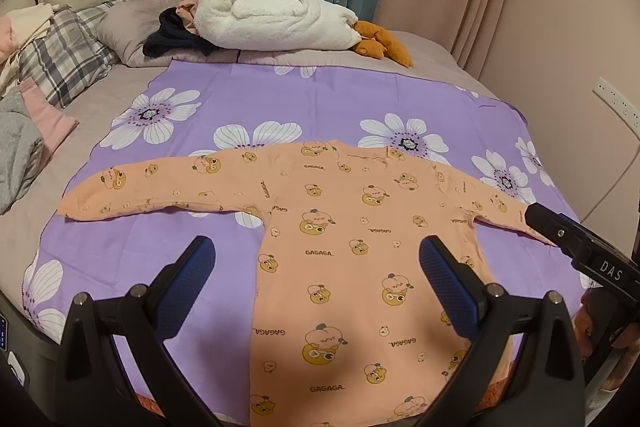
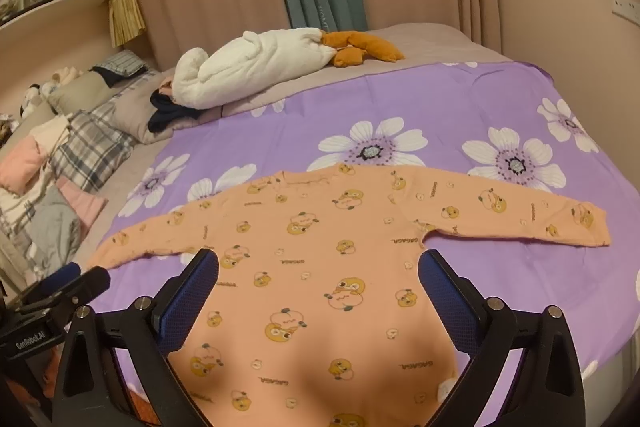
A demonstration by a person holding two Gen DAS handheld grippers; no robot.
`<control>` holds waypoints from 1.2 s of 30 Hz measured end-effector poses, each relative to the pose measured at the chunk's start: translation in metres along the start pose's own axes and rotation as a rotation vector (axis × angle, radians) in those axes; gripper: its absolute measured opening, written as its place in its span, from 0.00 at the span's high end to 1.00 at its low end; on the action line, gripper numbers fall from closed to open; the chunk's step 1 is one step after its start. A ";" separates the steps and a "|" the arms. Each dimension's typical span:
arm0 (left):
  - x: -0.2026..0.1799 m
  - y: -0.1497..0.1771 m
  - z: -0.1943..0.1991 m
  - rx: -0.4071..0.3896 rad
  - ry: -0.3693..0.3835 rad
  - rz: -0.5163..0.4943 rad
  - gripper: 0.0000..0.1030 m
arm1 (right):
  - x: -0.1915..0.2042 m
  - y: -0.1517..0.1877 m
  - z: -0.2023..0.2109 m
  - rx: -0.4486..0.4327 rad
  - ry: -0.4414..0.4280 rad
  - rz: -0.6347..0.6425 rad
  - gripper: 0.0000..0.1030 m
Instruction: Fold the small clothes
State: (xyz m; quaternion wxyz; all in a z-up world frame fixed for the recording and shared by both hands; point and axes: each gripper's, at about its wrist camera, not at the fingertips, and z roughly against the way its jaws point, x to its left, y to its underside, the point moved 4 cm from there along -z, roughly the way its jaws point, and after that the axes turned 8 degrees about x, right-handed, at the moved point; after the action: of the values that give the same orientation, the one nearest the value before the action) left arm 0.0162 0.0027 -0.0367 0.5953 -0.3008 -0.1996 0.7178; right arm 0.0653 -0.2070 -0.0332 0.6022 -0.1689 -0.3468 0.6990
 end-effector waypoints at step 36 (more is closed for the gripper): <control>-0.016 0.011 -0.097 0.236 0.043 -0.010 0.09 | -0.231 -0.033 -0.032 -0.033 0.163 -0.651 0.45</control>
State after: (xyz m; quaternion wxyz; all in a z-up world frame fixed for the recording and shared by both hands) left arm 0.0750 -0.0222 -0.1124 0.6344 -0.2431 -0.1024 0.7266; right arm 0.1599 -0.4186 -0.0748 0.8168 -0.1144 -0.3443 0.4485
